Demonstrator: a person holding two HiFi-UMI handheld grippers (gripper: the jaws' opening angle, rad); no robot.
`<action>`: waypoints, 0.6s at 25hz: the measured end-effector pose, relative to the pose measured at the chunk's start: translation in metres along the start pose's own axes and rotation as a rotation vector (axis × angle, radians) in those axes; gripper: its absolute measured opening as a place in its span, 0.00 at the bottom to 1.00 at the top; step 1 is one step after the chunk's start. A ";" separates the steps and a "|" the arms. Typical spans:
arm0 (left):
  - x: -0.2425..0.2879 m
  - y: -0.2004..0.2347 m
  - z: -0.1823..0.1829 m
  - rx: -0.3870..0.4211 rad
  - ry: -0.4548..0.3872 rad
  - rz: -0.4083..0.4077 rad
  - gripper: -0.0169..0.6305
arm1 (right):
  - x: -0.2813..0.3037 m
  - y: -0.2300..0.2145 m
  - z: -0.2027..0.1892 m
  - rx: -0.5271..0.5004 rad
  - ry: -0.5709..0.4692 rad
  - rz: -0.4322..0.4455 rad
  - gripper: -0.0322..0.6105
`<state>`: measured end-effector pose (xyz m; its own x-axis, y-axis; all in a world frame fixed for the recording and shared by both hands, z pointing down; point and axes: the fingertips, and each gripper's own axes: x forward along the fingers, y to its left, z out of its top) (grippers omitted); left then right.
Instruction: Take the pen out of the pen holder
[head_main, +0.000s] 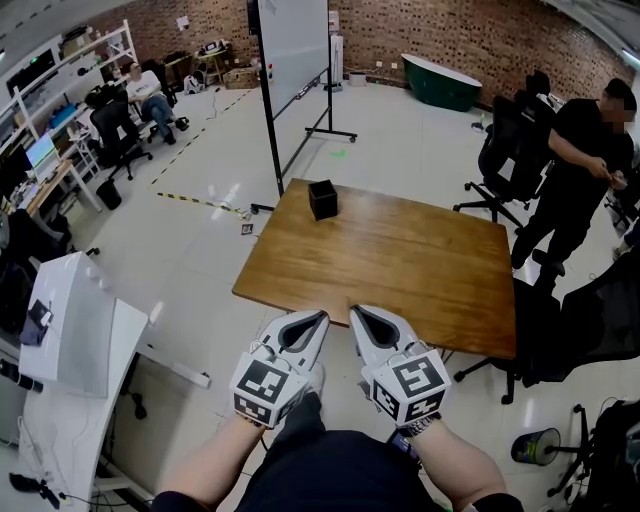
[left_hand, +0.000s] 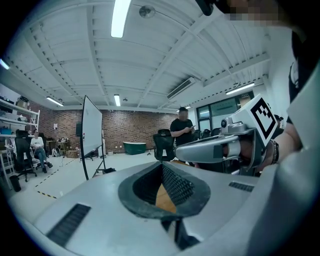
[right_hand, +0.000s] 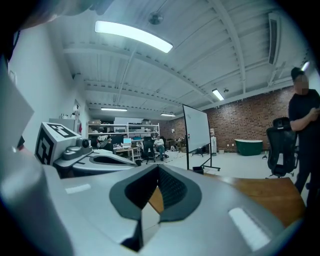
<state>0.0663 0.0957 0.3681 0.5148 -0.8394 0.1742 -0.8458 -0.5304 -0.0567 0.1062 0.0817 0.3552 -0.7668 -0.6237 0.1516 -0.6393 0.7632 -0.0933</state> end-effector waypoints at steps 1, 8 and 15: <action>0.002 0.003 0.000 -0.002 0.000 -0.001 0.03 | 0.003 -0.001 0.000 0.000 0.004 0.000 0.05; 0.021 0.030 0.003 -0.013 -0.004 -0.006 0.03 | 0.032 -0.015 0.008 -0.003 0.015 -0.006 0.05; 0.048 0.061 0.001 -0.030 0.000 -0.017 0.03 | 0.065 -0.036 0.008 0.004 0.034 -0.018 0.05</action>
<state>0.0397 0.0229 0.3720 0.5292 -0.8303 0.1747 -0.8407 -0.5409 -0.0246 0.0791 0.0127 0.3608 -0.7528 -0.6312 0.1868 -0.6532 0.7513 -0.0938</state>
